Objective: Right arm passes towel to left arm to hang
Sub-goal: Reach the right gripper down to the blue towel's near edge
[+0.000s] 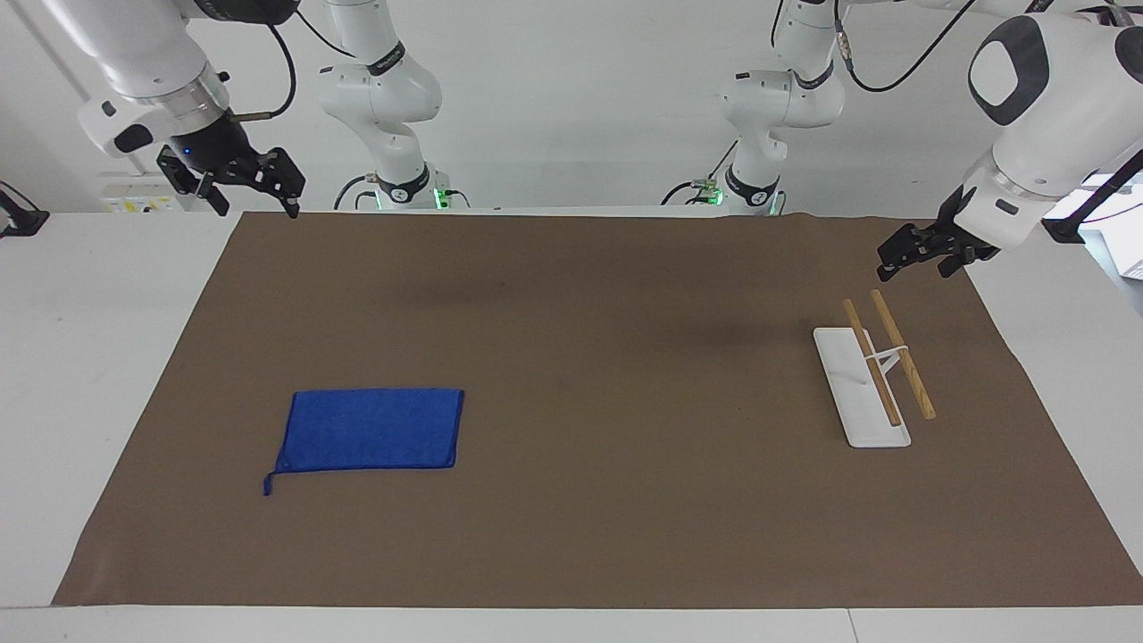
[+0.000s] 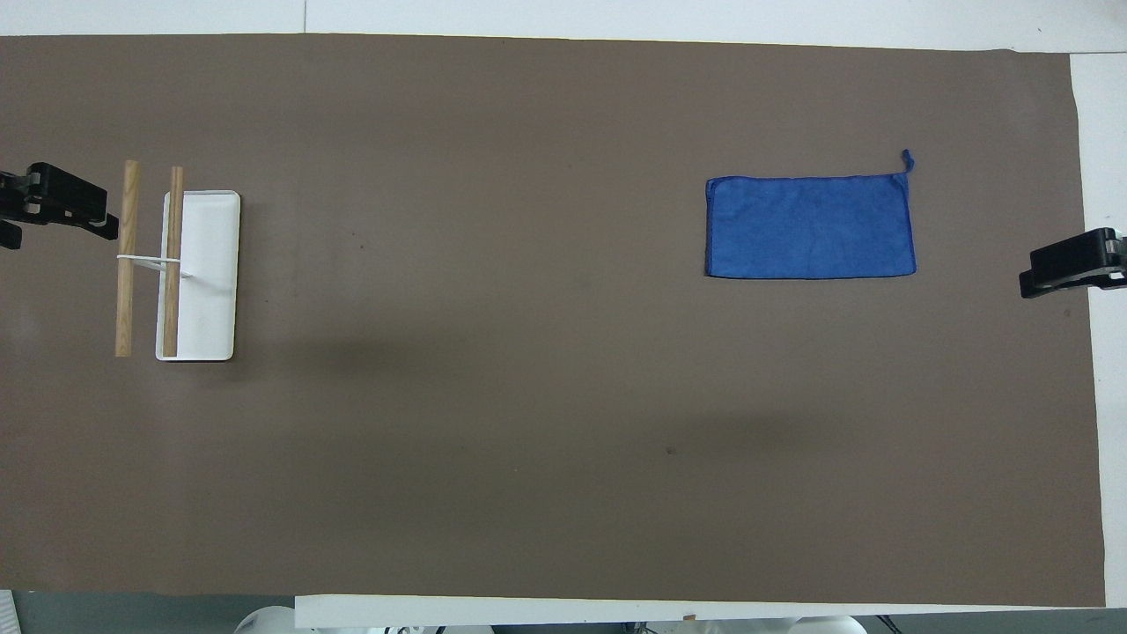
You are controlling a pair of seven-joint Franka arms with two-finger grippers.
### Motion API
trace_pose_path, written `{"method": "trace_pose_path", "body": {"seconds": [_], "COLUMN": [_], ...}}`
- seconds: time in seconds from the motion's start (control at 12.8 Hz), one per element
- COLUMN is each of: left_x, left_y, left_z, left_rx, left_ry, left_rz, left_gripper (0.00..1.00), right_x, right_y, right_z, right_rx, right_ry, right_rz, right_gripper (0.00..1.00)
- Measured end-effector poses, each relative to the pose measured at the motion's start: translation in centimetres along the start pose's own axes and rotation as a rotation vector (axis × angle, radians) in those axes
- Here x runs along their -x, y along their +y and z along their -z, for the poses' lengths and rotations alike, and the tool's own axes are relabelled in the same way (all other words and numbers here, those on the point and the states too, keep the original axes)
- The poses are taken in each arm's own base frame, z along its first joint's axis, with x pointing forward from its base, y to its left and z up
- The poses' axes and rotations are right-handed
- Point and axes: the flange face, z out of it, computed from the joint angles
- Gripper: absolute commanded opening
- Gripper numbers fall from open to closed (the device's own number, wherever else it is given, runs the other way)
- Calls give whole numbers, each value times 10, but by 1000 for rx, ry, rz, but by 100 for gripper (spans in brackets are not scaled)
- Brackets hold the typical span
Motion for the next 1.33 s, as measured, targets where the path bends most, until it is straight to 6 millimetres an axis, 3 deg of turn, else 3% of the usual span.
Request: {"method": "trace_pose_path", "body": {"seconds": [0.7, 0.86, 1.02, 1.33], "left_x": [0, 0, 0, 0], "left_y": [0, 0, 0, 0], "left_z": [0, 0, 0, 0], "left_rx": [0, 0, 0, 0], "left_ry": [0, 0, 0, 0], "left_rz": [0, 0, 0, 0], "left_gripper": [100, 100, 100, 100], "right_x": [-1, -12, -34, -94], "right_y": [2, -3, -17, -41], "right_z": [1, -3, -42, -163], "right_rx": [-3, -7, -8, -10], "right_ry": [11, 80, 118, 141], "right_rz": [-4, 5, 30, 66], "right_gripper": [100, 100, 100, 100]}}
